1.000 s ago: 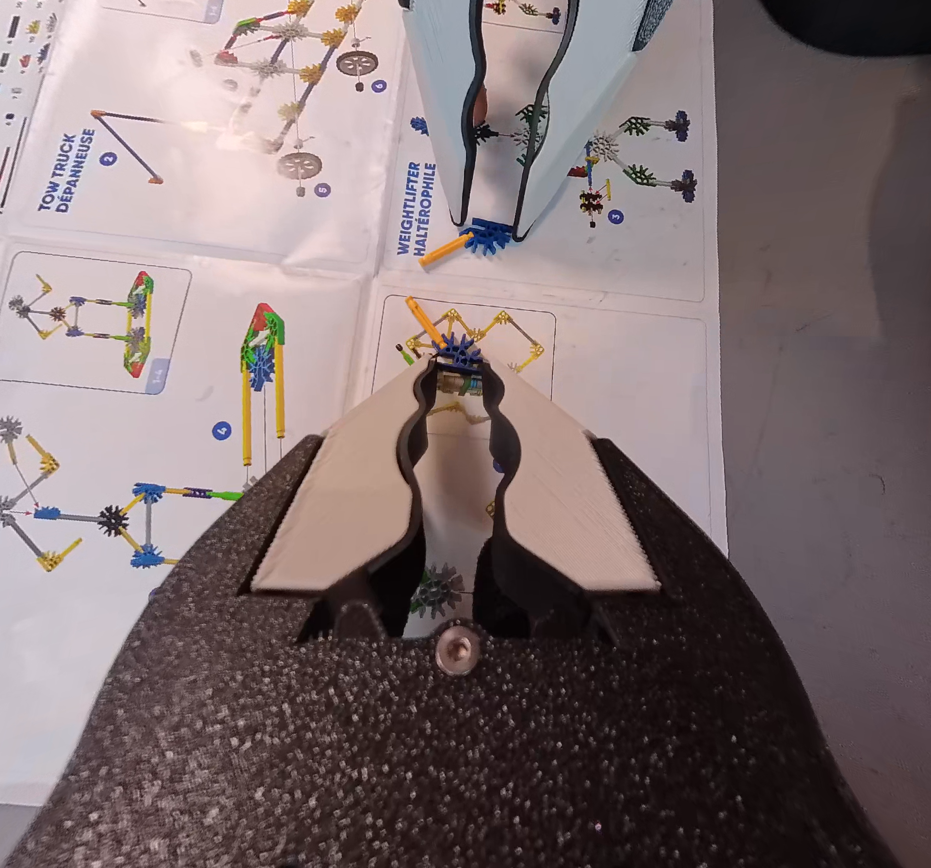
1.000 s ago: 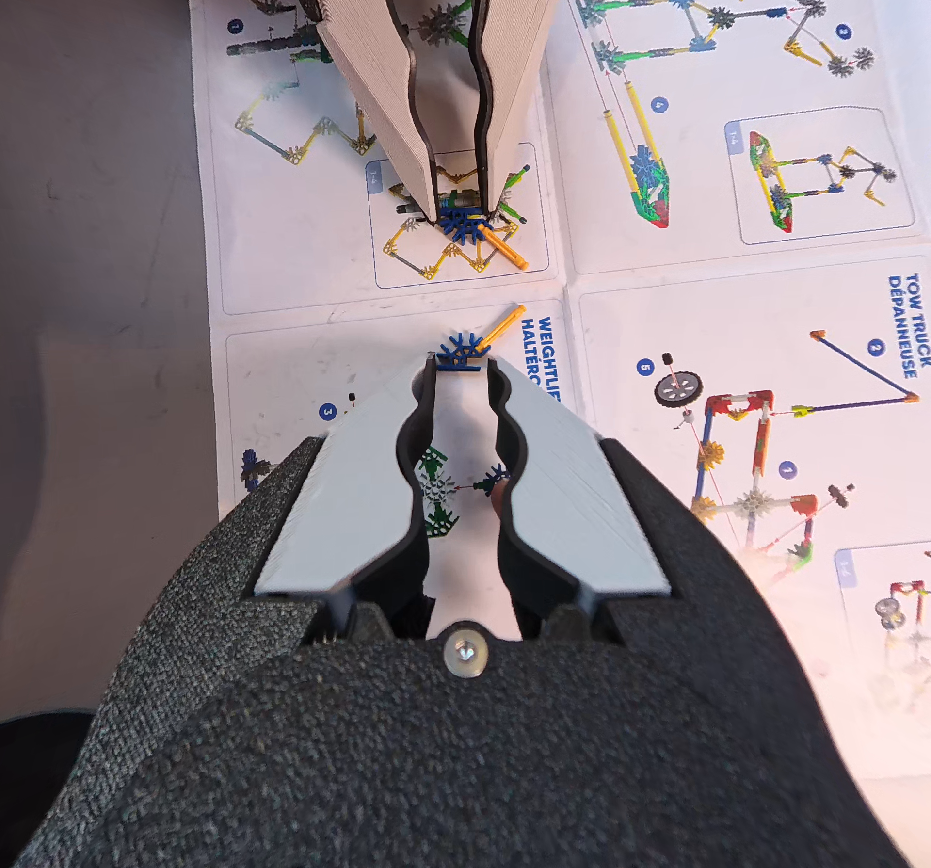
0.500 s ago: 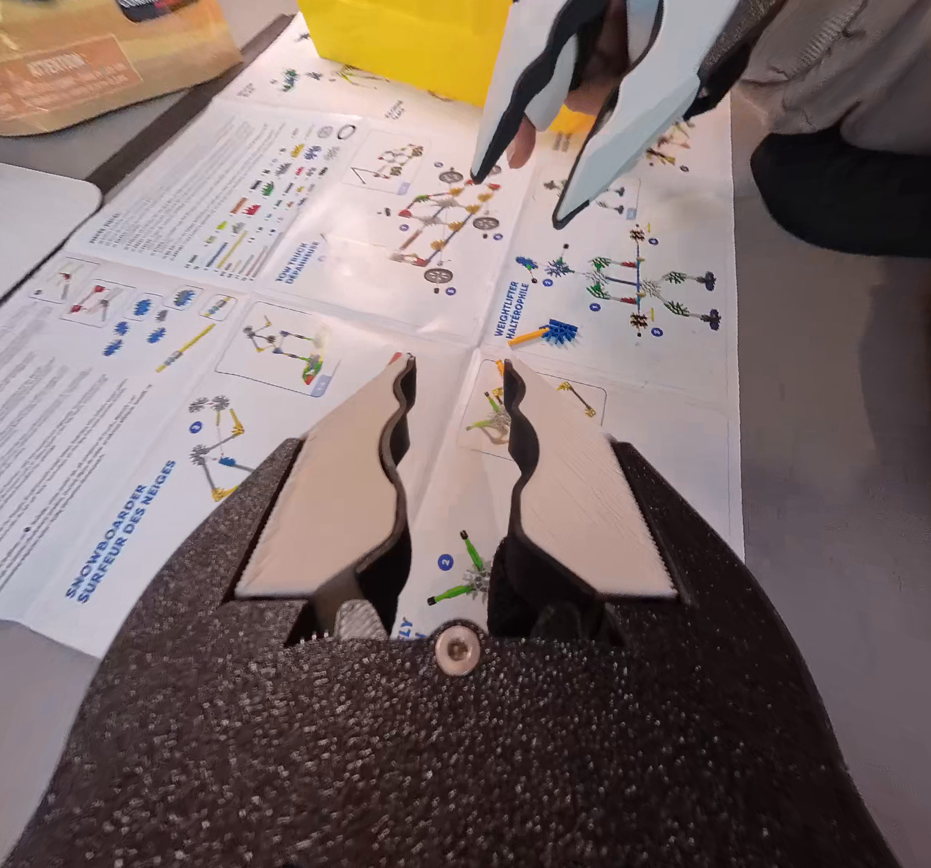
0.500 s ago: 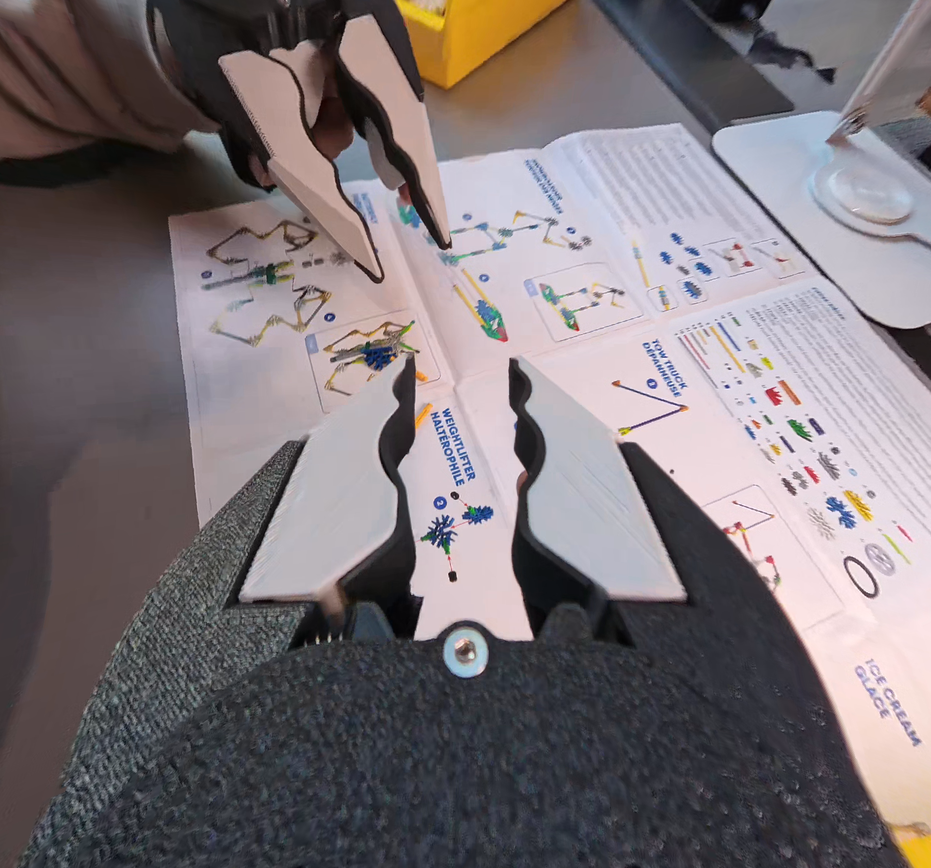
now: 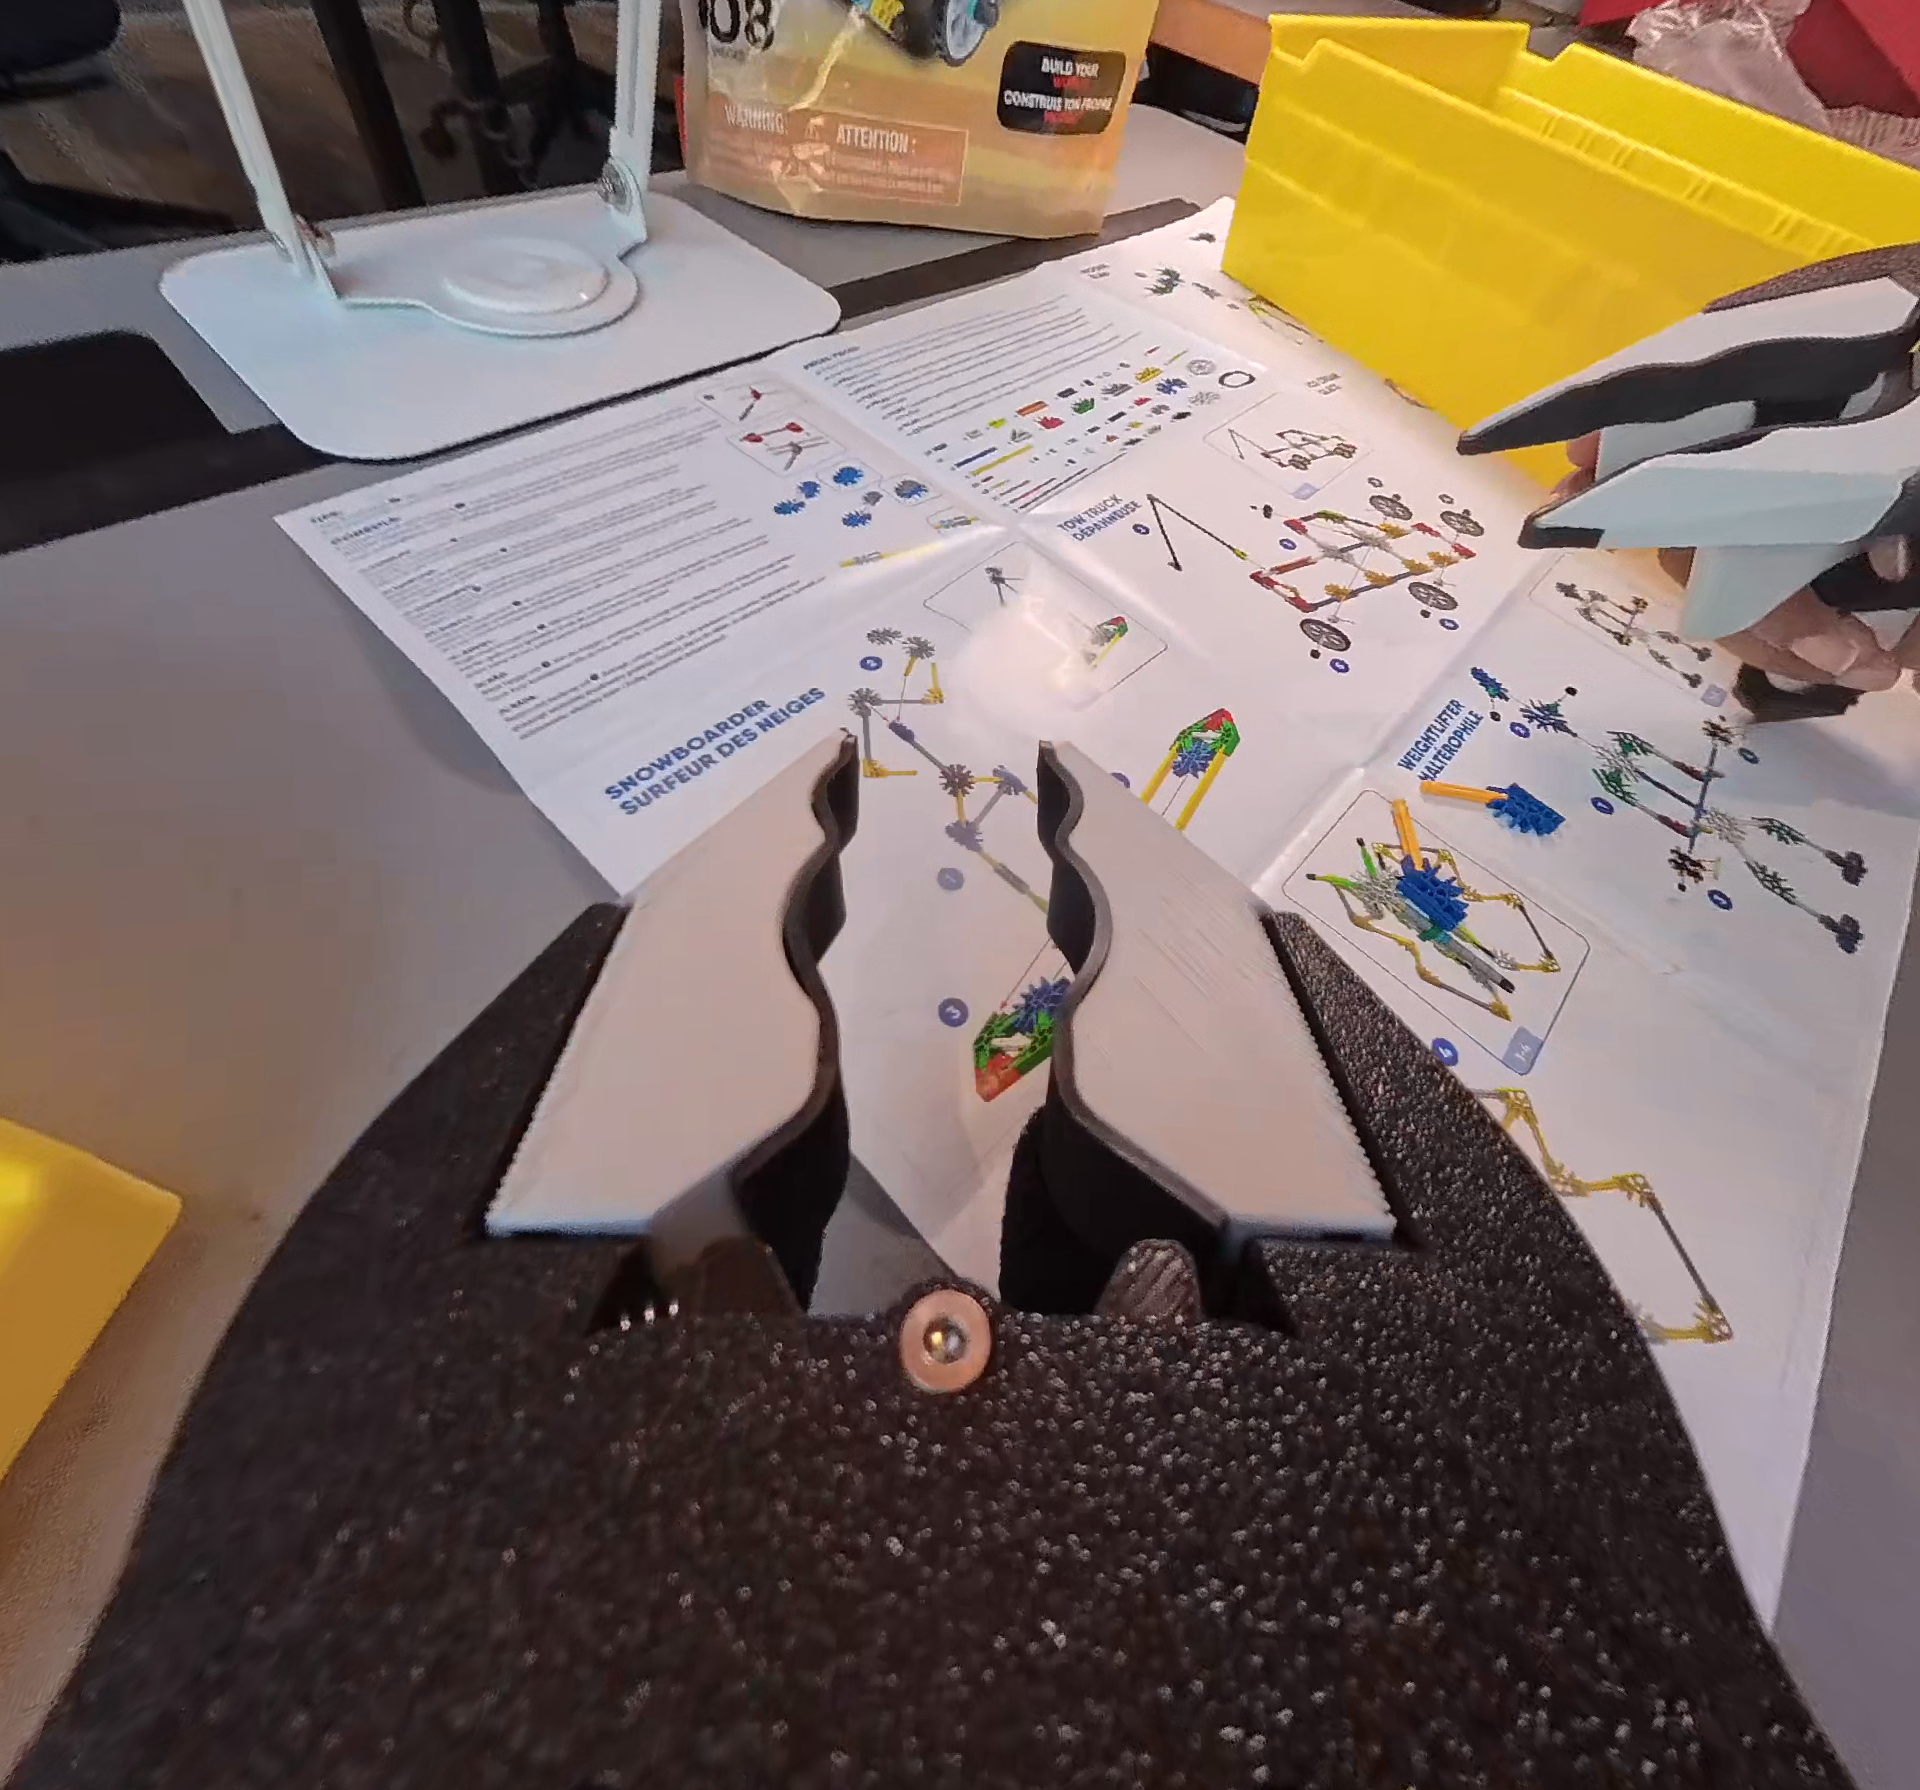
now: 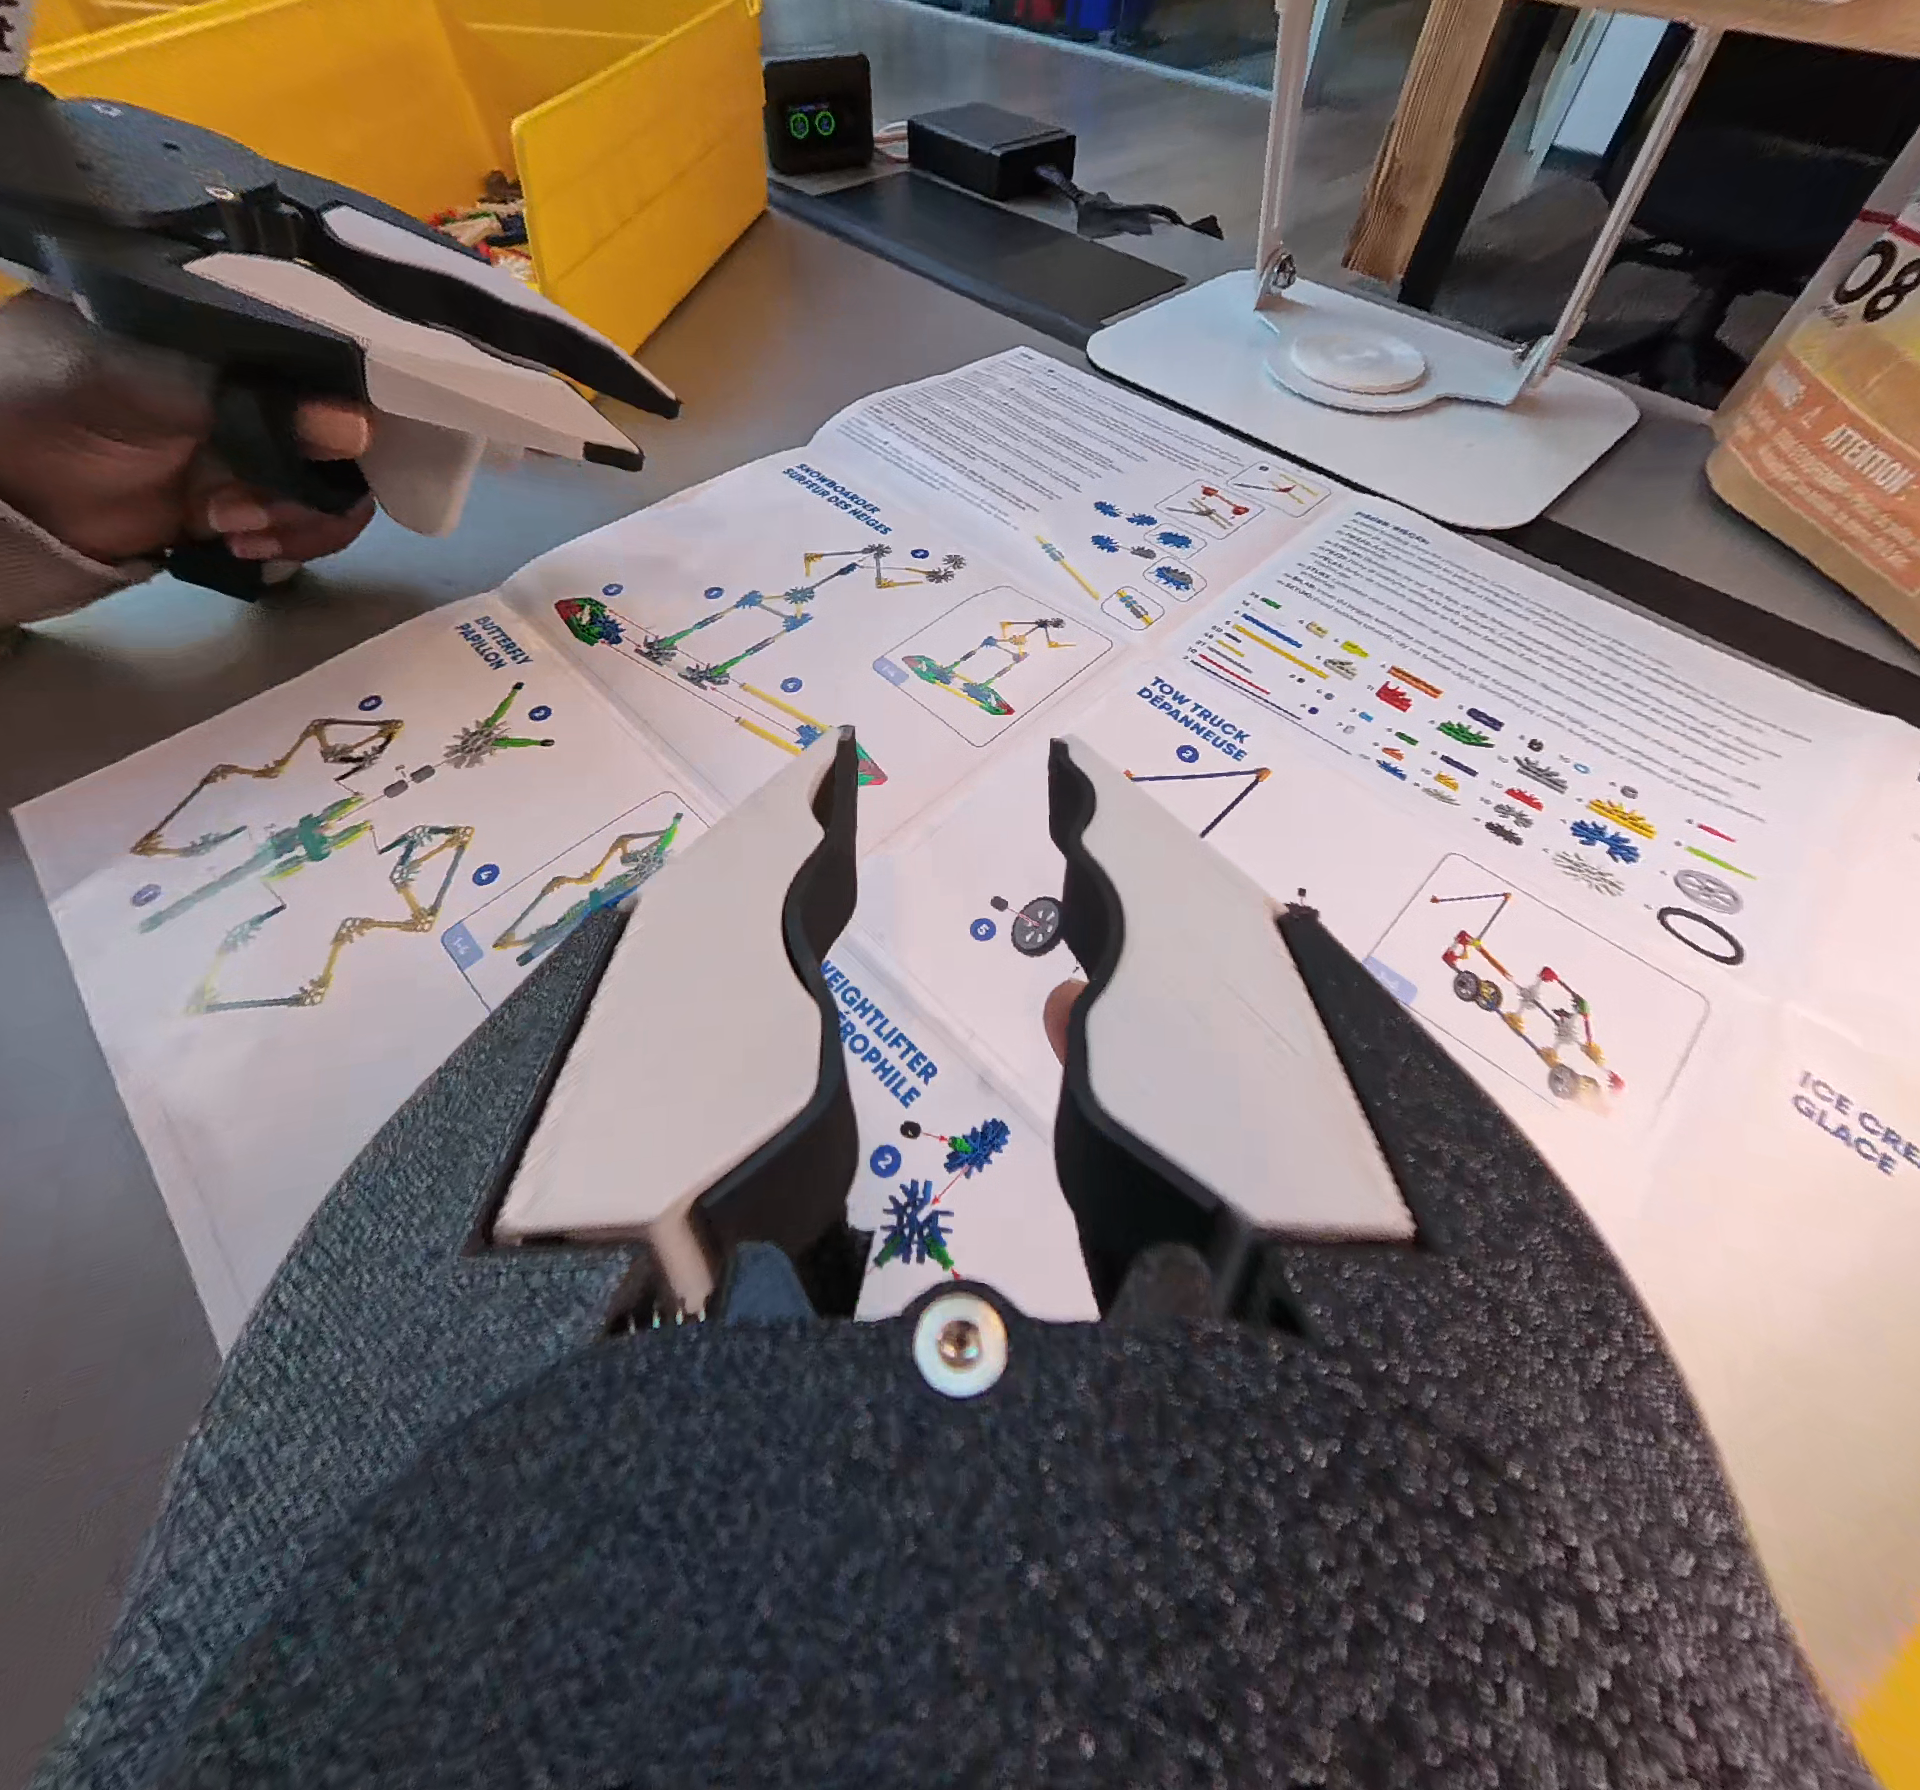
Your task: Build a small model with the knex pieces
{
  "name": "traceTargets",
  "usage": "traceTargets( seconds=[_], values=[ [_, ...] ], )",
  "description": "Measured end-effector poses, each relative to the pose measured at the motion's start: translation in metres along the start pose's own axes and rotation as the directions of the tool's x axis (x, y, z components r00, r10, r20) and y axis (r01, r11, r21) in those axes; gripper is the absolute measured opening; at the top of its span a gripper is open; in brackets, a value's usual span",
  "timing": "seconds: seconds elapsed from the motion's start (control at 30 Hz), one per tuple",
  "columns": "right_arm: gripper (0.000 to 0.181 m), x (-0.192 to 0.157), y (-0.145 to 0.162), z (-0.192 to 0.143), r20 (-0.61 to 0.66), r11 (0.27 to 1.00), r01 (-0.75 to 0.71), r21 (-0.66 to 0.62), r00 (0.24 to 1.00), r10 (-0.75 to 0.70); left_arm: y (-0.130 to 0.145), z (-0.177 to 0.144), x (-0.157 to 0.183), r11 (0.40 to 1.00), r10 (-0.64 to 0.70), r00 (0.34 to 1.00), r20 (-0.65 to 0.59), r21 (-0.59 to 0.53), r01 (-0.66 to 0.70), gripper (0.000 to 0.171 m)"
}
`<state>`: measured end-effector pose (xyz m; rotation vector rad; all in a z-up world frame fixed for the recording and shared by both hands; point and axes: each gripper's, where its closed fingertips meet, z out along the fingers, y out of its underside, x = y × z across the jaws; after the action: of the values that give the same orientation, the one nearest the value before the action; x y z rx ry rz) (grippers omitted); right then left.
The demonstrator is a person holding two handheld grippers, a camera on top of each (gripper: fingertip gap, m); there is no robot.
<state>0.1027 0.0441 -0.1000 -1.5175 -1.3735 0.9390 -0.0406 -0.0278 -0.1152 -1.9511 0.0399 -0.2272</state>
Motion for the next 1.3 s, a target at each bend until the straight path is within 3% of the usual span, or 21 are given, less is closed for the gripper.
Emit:
traceTargets(
  seconds=[0.23, 0.43, 0.5, 0.67, 0.97, 1.3],
  values=[
    [0.034, -0.005, -0.005, -0.010, 0.002, 0.995, 0.053, 0.086, 0.999, -0.053, 0.002, -0.004, -0.002, 0.992, 0.127, 0.990, 0.062, -0.021, -0.126, 0.034],
    [0.030, 0.000, -0.013, -0.023, 0.063, 0.980, -0.116, 0.161, 0.992, 0.107, 0.007, -0.004, 0.007, 0.980, 0.188, 0.981, 0.049, -0.078, -0.184, 0.026],
    [0.030, 0.003, -0.013, -0.024, 0.039, 0.982, -0.107, 0.158, 0.994, 0.102, 0.009, -0.002, 0.011, 0.975, 0.210, 0.977, 0.037, -0.084, -0.206, 0.015],
    [0.029, 0.004, -0.011, -0.023, -0.021, 0.990, -0.020, 0.136, 1.000, 0.023, 0.028, 0.009, 0.019, 0.967, 0.201, 0.980, -0.004, -0.159, -0.199, 0.007],
    [0.028, 0.005, -0.003, -0.014, -0.006, 0.996, -0.015, 0.087, 1.000, 0.016, 0.032, 0.038, -0.001, 0.954, 0.157, 0.988, -0.006, -0.256, -0.153, 0.000],
    [0.028, 0.003, 0.001, -0.010, 0.026, 0.998, -0.039, 0.056, 0.999, 0.038, 0.041, 0.043, -0.001, 0.935, 0.182, 0.983, -0.020, -0.307, -0.179, 0.000]
  ],
)
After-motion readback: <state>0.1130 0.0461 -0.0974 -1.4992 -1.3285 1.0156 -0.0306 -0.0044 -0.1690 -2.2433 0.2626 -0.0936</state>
